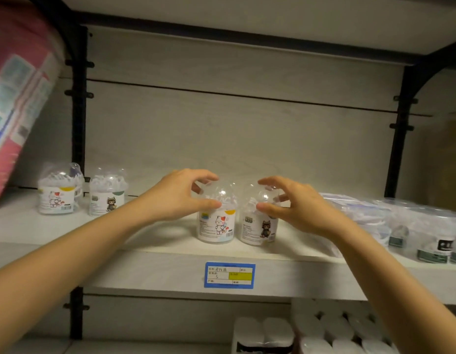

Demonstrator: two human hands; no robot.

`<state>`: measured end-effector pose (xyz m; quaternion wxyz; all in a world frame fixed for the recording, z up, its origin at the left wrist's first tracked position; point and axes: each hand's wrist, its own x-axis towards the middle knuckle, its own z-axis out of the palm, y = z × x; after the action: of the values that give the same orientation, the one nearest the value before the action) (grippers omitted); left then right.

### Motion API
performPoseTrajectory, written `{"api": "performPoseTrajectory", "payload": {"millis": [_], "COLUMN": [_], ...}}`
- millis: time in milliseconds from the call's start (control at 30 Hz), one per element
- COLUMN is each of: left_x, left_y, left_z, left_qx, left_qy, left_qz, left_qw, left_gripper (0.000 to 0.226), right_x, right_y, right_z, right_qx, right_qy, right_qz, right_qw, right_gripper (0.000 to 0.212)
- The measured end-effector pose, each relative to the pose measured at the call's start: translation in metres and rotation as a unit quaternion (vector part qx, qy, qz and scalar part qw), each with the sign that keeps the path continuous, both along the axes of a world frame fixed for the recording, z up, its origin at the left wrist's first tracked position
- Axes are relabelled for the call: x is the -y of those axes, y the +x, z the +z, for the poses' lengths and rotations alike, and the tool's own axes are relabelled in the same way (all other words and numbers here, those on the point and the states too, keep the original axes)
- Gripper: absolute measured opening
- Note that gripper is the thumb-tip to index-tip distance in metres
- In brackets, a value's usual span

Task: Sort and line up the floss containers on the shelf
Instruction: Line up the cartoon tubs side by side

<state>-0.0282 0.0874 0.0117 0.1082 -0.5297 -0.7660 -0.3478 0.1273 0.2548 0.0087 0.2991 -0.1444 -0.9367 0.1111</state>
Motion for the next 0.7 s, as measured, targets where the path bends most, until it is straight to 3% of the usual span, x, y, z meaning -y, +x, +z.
{"api": "performPoseTrajectory", "payload": {"millis": [233,567,700], "left_x": [-0.036,-0.066,-0.062], "left_y": [-0.043,-0.072,-0.070], "left_z": [0.005,0.007,0.008], "left_qx": [0.045,0.042,0.052], "left_qy": [-0.007,-0.026,-0.064], "left_qz": [0.001,0.010,0.012], "left_qw": [0.999,0.999,0.997], "left_gripper": [0.049,0.053,0.066], "right_x": [-0.032,-0.059,-0.057], "right_y": [-0.055,-0.090,-0.086], "right_z": [0.008,0.011,0.012], "right_qx": [0.032,0.056,0.060], "right_qy": [-0.047,-0.095,-0.092], "right_qz": [-0.026,-0.034,-0.034], "right_qw": [0.998,0.993,0.993], "right_gripper": [0.053,0.056,0.056]}}
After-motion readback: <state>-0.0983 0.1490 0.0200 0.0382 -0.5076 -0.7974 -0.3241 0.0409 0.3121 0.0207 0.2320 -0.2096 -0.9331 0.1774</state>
